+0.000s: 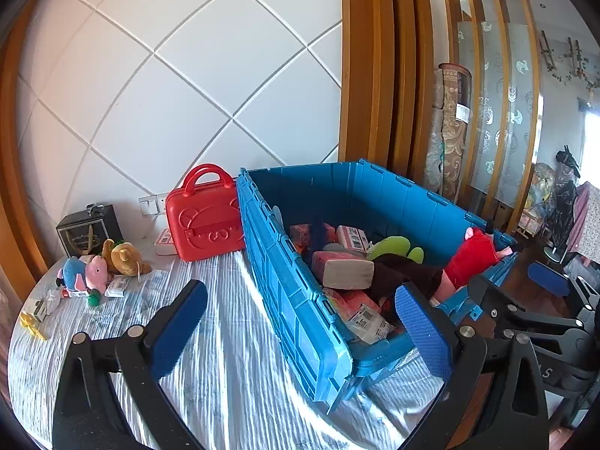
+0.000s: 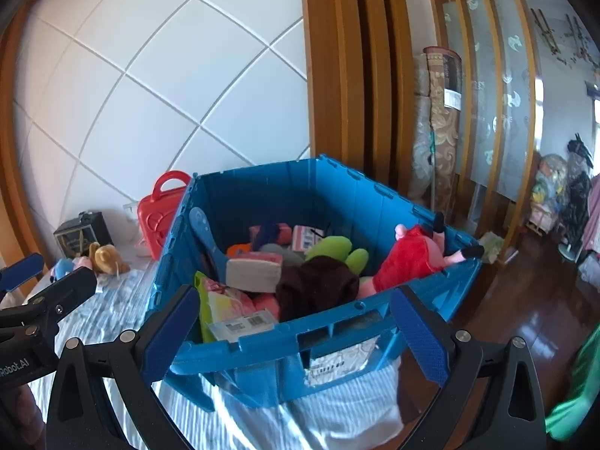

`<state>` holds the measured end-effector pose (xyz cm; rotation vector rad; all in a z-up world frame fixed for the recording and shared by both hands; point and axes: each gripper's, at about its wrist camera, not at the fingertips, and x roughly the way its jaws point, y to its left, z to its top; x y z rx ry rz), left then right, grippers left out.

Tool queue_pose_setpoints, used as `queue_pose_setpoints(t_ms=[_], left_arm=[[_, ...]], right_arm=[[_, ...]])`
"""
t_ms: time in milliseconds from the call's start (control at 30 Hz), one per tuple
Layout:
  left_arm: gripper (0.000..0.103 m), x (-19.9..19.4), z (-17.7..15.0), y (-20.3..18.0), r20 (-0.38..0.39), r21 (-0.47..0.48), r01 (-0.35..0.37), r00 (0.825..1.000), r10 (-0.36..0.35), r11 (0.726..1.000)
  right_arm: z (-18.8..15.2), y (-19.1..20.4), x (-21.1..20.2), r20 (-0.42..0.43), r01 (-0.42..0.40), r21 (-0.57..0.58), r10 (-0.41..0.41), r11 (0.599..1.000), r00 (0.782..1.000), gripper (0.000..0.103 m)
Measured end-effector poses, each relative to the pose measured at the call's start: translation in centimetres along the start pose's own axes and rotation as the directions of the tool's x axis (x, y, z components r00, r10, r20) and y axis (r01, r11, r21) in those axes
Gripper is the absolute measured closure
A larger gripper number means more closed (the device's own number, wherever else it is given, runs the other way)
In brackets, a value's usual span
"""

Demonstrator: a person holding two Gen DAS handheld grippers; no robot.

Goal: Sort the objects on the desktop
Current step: 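Withdraw both open tools from above the crate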

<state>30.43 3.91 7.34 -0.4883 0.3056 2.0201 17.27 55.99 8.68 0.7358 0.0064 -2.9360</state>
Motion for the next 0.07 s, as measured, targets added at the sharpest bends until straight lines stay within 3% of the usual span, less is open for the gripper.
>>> queue_pose_setpoints(t_ms=[67], left_arm=[[0.001, 0.07, 0.07, -0.21, 0.001, 0.005, 0.002, 1.0, -0.002, 1.0]], right_arm=[[-0.08, -0.2, 0.01, -0.002, 0.004, 0.002, -0.004, 1.0, 1.0, 0.0]])
